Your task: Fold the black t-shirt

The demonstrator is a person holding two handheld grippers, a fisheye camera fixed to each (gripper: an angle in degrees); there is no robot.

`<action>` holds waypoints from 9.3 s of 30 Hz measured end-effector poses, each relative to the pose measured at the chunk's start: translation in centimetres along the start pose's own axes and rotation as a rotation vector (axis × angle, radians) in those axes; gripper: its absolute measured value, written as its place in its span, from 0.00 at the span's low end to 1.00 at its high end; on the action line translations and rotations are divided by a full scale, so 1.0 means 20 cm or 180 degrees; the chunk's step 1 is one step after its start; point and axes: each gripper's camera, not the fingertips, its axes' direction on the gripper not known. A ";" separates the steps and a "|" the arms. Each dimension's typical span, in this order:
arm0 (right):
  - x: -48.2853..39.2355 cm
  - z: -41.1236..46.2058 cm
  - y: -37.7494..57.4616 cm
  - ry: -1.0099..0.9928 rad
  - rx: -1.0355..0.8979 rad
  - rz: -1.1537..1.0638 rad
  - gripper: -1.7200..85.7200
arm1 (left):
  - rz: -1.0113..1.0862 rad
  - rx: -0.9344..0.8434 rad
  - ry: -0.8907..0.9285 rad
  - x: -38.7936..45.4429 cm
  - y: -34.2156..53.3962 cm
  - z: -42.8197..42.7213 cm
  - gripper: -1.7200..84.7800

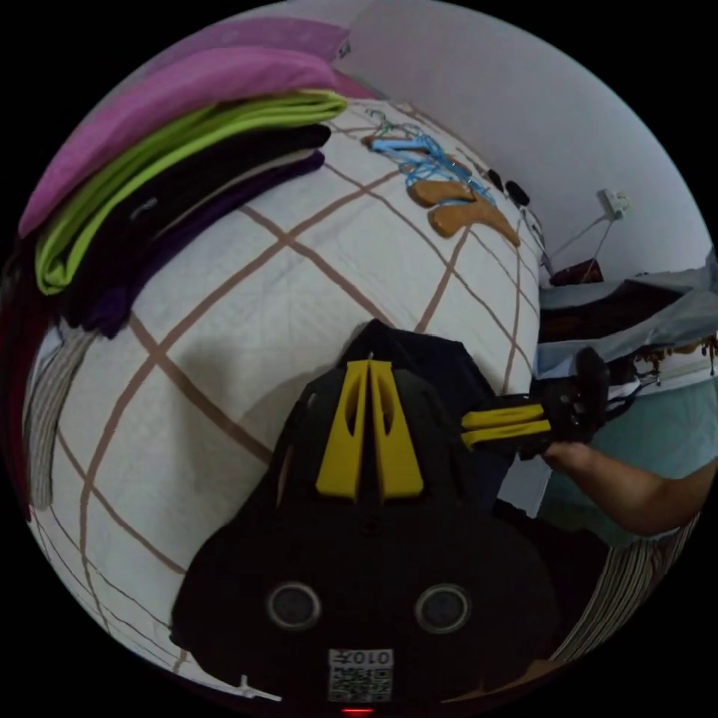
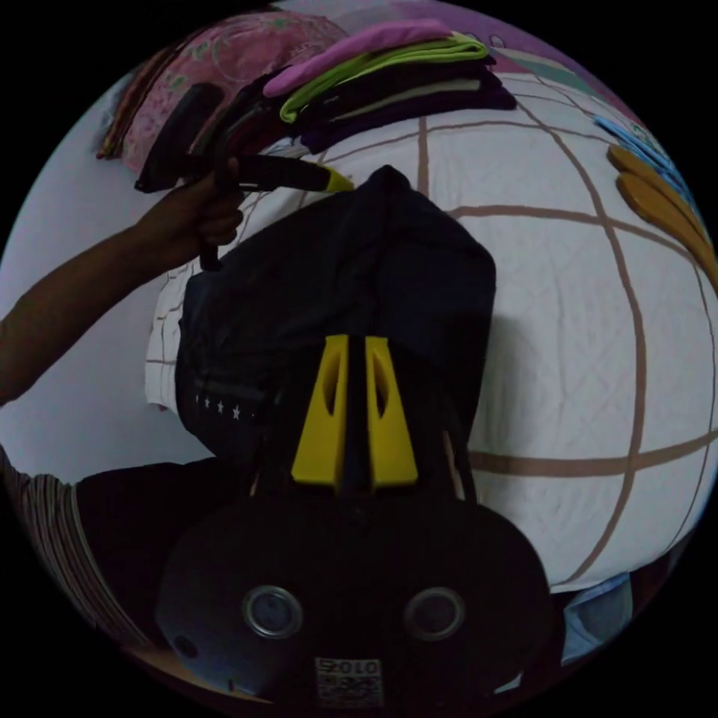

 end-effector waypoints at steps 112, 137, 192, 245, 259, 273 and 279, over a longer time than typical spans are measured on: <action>-3.18 2.72 0.34 0.0900 -0.0568 -0.3030 0.09 | -0.1955 0.0817 -0.0274 -0.69 2.56 -1.04 0.08; -3.28 2.83 0.34 0.1157 -0.0722 -0.2783 0.06 | -0.1839 0.0455 -0.0276 -0.99 2.67 -1.17 0.02; -1.38 0.54 -0.48 0.1014 0.0157 -0.1384 0.13 | -0.1752 0.0939 -0.0772 -0.61 2.86 -1.39 0.18; -0.85 -0.98 -0.89 -0.0099 -0.0153 -0.1253 0.05 | -0.1677 0.1312 0.0639 -1.10 2.88 -1.64 0.04; -1.33 -1.72 -0.58 0.0415 0.0476 -0.1674 0.05 | -0.0875 0.1529 -0.0003 -0.55 2.79 -2.38 0.03; -1.49 -1.82 -0.90 0.0815 0.0599 -0.1771 0.05 | -0.0685 0.1370 -0.0159 -0.75 2.33 -2.64 0.03; -1.44 -1.58 -0.94 0.1018 0.0429 -0.1700 0.05 | -0.0855 0.1126 -0.0357 -0.82 2.22 -2.43 0.03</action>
